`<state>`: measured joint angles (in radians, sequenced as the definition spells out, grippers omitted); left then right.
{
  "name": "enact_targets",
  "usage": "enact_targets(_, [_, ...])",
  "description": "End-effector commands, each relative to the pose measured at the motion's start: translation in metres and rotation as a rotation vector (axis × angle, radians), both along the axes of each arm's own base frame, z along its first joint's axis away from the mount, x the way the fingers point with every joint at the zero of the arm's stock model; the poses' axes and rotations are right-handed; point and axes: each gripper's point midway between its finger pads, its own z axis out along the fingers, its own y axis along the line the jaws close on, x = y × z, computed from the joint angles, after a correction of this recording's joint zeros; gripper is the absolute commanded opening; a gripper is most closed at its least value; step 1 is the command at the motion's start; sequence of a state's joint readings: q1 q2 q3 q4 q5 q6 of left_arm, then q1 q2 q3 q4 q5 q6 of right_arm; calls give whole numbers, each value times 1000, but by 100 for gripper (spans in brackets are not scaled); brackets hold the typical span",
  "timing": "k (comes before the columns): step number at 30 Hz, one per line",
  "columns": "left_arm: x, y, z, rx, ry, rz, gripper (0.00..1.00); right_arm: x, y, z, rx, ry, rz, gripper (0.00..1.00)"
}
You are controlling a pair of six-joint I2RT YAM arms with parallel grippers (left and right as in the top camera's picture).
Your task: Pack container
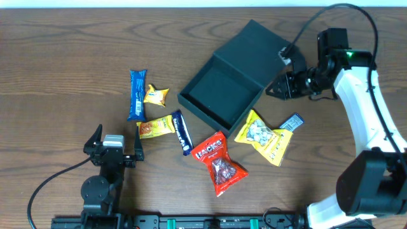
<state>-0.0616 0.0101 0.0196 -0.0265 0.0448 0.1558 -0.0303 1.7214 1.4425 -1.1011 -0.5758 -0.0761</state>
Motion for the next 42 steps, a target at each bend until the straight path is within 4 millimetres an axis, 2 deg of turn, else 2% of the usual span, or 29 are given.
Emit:
enact_targets(1, [-1,4,-18,-1,59,23,95,0,-15,13,-33,149,-396,24])
enact_targets(2, [-1,4,-18,0,59,23,95,-4,-19,22,-50,134,-453,25])
enact_targets(3, [-1,4,-18,0,59,23,95,-10,-24,36,-71,101,-515,30])
enact_targets(5, [-1,4,-18,0,59,23,95,-26,-30,56,-93,57,-590,49])
enact_targets(6, [-1,4,-18,-1,59,23,95,-35,-31,65,-93,43,-623,95])
enact_targets(7, [-1,4,-18,0,59,23,95,-45,-31,73,-88,31,-653,99])
enact_targets(10, [-1,4,-18,-1,59,23,95,-69,-27,91,-50,-2,-708,99])
enact_targets(13, [-1,4,-18,-1,59,23,95,-97,-23,91,31,62,-847,99])
enact_targets(18, [-1,4,-18,-1,59,23,95,-149,-19,45,158,303,-1124,99])
enact_targets(21, [-1,4,-18,-1,59,23,95,-169,-1,18,299,468,-1209,98])
enact_targets(23, [-1,4,-18,-1,59,23,95,-165,4,3,391,492,-1254,89])
enact_targets(25, [-1,4,-18,0,59,23,95,-157,1,-12,465,513,-1356,85])
enact_targets(28, [-1,4,-18,0,59,23,95,-135,-5,-25,560,477,-1453,76])
enact_targets(31, [-1,4,-18,0,59,23,95,-128,-7,-36,606,510,-1528,68])
enact_targets(33, [-1,4,-18,-1,59,23,95,-127,-8,-44,600,549,-1573,69])
enact_targets(39, [-1,4,-18,-1,59,23,96,-109,-7,-53,605,564,-1595,70])
enact_targets(42, [-1,4,-18,0,59,23,96,-102,-7,-64,581,590,-1617,70])
